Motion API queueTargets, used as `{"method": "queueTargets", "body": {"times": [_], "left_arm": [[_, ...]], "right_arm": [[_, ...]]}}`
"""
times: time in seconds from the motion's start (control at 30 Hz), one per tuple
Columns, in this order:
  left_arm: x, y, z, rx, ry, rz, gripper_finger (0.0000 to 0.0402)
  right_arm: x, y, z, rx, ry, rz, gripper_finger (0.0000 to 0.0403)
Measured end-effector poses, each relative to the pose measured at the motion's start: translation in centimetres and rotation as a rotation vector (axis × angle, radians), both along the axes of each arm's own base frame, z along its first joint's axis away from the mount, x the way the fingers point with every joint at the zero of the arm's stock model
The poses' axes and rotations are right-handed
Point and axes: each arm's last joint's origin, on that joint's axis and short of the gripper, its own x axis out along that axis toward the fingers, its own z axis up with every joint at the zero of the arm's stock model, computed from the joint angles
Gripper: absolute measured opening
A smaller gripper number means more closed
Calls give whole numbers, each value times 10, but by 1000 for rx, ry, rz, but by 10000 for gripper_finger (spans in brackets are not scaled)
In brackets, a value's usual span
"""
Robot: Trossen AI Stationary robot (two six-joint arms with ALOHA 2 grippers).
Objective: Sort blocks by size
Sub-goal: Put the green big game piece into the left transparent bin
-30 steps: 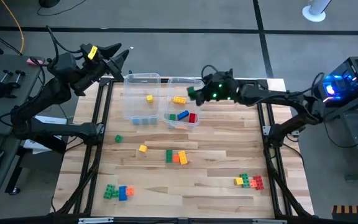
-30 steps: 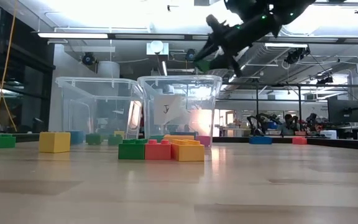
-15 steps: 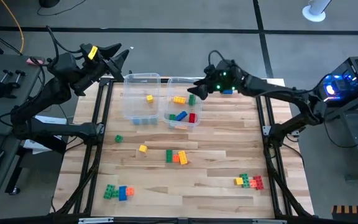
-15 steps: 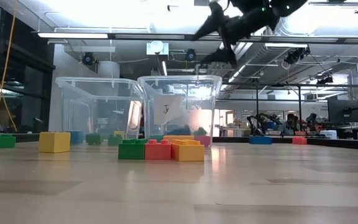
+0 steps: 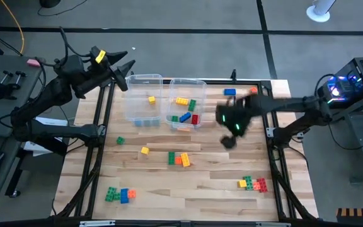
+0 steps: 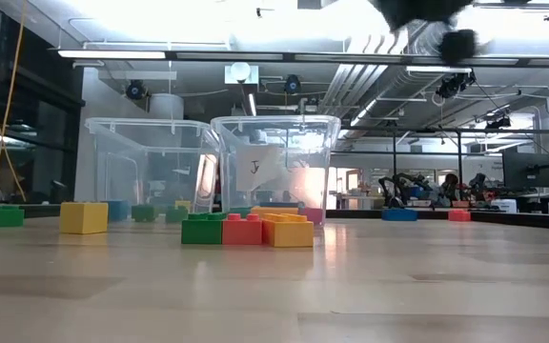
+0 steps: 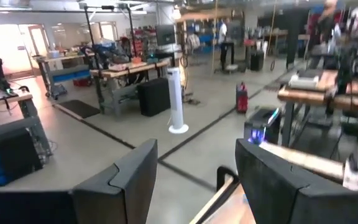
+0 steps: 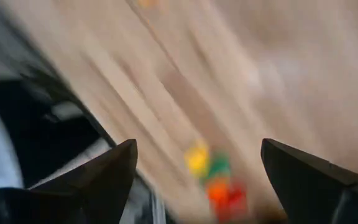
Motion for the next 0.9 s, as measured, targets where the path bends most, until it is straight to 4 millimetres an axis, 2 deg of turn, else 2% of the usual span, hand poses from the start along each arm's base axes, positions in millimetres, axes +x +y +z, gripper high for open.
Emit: {"method": "queueTargets", "body": {"times": [0.1,0.17,0.27,0.37,0.6,0.8,0.9], "left_arm": [[0,0,-5,-12,51,-1,202],[0,0,-8,-48,64,1,202],[-1,-1,-13,-129,64,1,202],[1,-4,-17,-233,28,-73,202],[18,-20,-14,-420,-161,-373,202],[56,-52,-28,-493,-353,-623,202],[74,-70,-41,-567,-401,-674,202]], "right_arm": [[-21,37,-33,7,303,-66,337],[-35,58,-59,31,441,-116,337],[-50,82,-100,90,510,-184,336],[-60,97,-124,119,479,-260,336],[-74,108,-142,-41,353,-552,336],[-88,123,-146,-127,310,-616,336],[-95,130,-146,-160,296,-663,336]]}}
